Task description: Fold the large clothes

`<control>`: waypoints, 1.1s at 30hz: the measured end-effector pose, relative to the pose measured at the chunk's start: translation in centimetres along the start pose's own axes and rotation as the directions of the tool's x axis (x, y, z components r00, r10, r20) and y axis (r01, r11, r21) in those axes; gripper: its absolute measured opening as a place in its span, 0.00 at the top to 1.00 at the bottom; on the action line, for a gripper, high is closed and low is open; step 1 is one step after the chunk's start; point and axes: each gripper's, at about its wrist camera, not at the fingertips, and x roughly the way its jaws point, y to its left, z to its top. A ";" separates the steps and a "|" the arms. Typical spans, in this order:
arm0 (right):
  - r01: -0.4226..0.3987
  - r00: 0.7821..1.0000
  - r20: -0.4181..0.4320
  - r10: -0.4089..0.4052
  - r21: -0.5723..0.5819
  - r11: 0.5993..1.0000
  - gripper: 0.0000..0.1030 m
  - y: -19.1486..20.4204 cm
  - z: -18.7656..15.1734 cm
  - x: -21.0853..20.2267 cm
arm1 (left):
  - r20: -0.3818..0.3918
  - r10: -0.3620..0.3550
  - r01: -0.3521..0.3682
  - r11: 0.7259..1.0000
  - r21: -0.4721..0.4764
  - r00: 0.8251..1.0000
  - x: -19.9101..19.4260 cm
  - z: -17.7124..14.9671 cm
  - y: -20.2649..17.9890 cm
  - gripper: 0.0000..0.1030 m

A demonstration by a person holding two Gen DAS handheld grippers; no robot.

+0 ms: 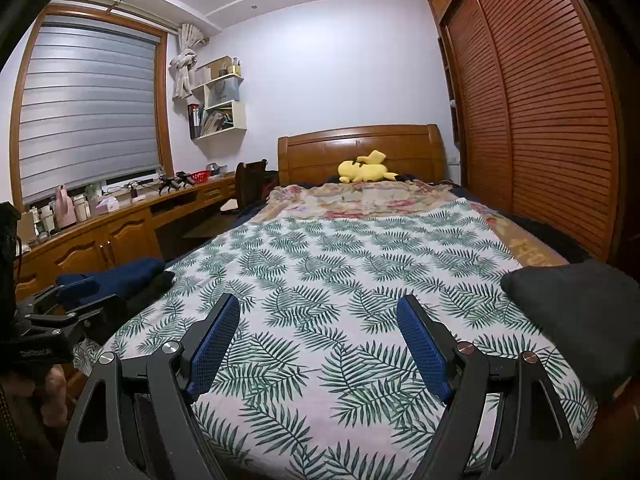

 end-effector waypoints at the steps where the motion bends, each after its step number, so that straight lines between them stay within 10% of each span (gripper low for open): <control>1: 0.000 1.000 -0.001 0.000 0.001 1.000 0.20 0.0 0.0 0.0 | -0.002 0.000 0.000 1.000 0.001 1.000 0.0 0.0 0.0 0.00; 33: -0.003 1.000 -0.002 0.003 -0.002 1.000 0.20 -0.1 -0.1 0.1 | 0.013 -0.010 0.010 1.000 0.009 1.000 -0.7 0.1 -0.1 0.00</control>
